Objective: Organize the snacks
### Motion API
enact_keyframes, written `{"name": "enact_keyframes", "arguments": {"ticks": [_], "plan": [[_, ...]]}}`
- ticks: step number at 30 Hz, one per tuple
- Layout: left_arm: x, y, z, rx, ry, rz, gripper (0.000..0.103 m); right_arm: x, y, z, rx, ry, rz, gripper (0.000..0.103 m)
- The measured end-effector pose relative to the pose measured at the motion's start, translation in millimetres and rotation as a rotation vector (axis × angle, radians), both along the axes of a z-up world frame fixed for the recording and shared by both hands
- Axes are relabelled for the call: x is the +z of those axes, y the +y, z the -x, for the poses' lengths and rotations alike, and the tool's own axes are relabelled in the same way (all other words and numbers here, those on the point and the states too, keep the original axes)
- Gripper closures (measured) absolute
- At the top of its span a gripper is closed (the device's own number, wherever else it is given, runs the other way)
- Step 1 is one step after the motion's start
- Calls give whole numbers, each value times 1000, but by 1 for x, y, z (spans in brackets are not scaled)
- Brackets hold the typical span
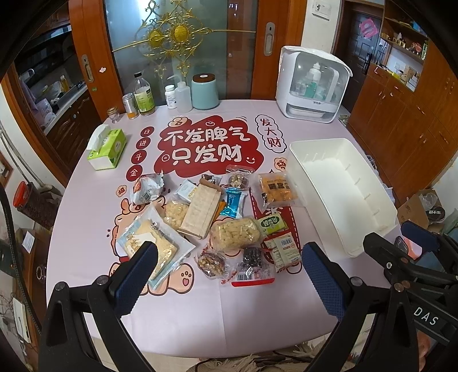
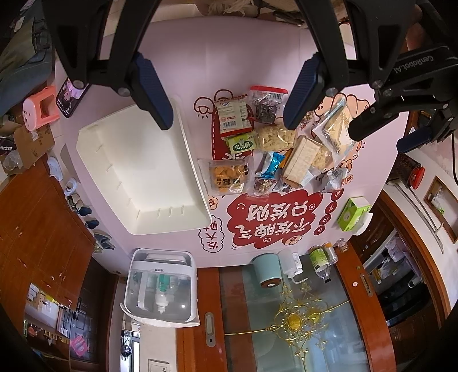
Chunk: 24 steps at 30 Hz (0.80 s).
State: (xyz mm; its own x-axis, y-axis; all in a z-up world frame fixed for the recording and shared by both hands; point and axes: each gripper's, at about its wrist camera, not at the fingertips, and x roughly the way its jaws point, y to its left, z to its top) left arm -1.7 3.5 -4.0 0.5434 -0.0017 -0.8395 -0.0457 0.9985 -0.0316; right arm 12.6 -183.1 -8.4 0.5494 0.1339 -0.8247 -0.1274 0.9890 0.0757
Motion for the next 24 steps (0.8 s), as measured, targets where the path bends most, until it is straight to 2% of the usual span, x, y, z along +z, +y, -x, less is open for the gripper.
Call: {"name": "enact_keyframes", "arguments": {"ticks": [12,17,18,24], "plan": [[0,0,0,-3,3,0,3,-4,8,-1,-4,6,0,23],[3,20,1,-6,4,3,3,-4,8,-1,-6,8,0,23],[3,24,1,-8,6,4,3,-10,25,2,-7,9,1,23],[-1,42,-4,-14,22,0,3,-15,42,-2,-13,28,-6,23]]}}
